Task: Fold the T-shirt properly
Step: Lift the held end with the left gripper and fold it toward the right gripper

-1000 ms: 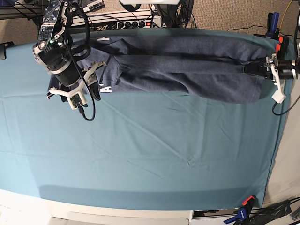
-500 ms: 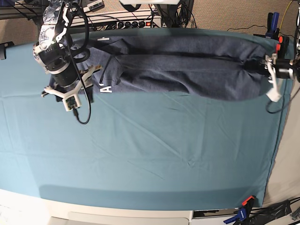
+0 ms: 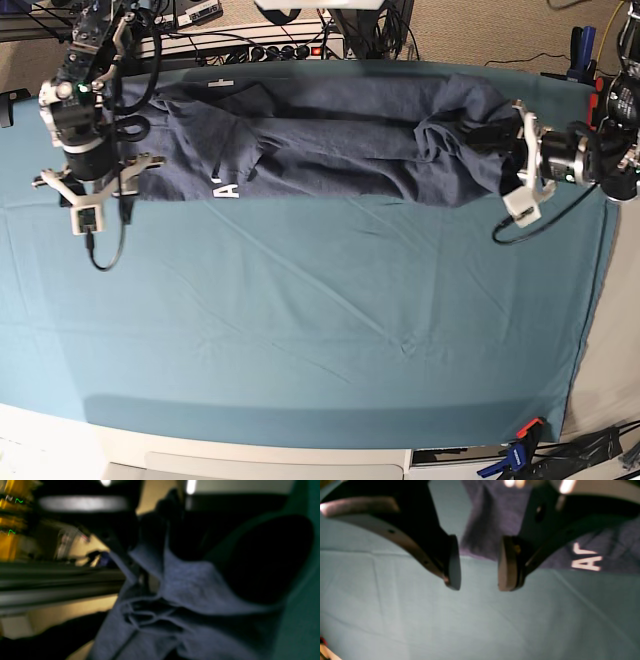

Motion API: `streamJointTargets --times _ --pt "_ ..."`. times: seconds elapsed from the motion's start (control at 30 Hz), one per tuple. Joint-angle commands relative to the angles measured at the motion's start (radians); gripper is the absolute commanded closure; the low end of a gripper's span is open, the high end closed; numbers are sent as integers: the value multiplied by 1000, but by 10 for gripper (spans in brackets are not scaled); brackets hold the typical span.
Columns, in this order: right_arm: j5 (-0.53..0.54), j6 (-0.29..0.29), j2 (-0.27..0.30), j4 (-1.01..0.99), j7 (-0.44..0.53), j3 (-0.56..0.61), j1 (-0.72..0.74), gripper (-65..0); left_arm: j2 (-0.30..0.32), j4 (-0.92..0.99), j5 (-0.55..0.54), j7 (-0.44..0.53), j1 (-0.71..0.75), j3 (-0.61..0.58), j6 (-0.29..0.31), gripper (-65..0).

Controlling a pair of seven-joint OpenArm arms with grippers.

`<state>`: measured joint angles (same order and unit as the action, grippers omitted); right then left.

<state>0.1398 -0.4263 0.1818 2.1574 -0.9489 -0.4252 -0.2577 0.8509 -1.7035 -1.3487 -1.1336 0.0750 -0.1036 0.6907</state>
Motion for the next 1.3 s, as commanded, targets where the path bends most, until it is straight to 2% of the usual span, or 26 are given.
streamJointTargets --times 0.0,0.13,0.47,0.7,0.83,1.27 --pt "5 5 10 15 27 -22 8 -259 14 -41 -12 32 -11 9 7 0" --pt "5 5 10 15 18 -82 8 -259 -29 -105 29 53 -8 9 7 0" --pt "5 5 13 15 10 -233 3 -259 -201 -116 108 87 -8 8 7 0" --pt "29 18 18 13 11 -335 -6 -259 -271 -116 111 88 -8 8 7 0" --pt "32 20 34 14 11 -340 -17 -259 -299 -116 112 88 -8 8 7 0" --pt "36 20 34 13 11 -340 -17 -259 -441 -116 124 88 -3 8 7 0"
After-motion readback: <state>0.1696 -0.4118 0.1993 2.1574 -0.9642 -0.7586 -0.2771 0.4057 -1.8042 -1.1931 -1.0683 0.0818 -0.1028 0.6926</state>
